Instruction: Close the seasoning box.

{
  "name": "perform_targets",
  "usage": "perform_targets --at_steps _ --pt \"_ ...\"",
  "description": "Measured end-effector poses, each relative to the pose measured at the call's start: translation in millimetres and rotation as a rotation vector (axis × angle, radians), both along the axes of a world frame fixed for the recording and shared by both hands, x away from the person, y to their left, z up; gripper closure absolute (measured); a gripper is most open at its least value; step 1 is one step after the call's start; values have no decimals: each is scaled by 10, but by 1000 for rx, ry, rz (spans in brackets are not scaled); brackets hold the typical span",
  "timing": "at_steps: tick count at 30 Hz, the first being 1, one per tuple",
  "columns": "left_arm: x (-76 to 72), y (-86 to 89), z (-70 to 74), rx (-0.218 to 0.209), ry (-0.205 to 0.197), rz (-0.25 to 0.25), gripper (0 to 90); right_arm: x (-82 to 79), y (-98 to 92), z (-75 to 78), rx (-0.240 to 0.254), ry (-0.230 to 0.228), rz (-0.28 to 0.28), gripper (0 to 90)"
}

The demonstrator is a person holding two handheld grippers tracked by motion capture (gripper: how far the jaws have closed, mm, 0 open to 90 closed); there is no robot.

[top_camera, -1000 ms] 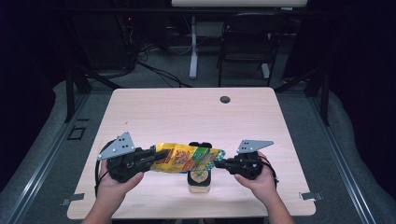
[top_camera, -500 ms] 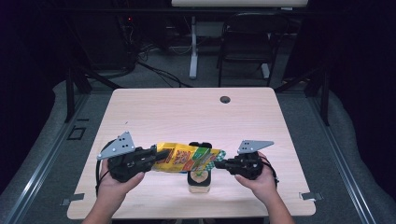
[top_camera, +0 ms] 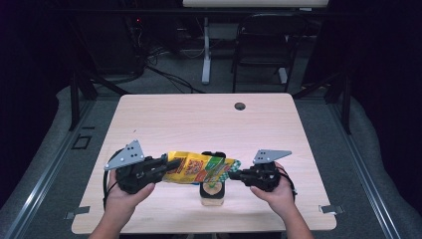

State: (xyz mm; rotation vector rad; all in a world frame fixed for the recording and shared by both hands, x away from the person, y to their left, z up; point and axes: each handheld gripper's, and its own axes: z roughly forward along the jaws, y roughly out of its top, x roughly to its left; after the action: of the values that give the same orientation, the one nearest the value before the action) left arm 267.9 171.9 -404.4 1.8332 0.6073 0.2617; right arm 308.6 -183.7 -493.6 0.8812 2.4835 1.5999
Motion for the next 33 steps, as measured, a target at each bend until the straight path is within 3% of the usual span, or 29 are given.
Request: perform_targets --at_steps 33 --pt "-2 -8 -35 -33 -12 9 838 3 3 -22 4 4 -7 880"
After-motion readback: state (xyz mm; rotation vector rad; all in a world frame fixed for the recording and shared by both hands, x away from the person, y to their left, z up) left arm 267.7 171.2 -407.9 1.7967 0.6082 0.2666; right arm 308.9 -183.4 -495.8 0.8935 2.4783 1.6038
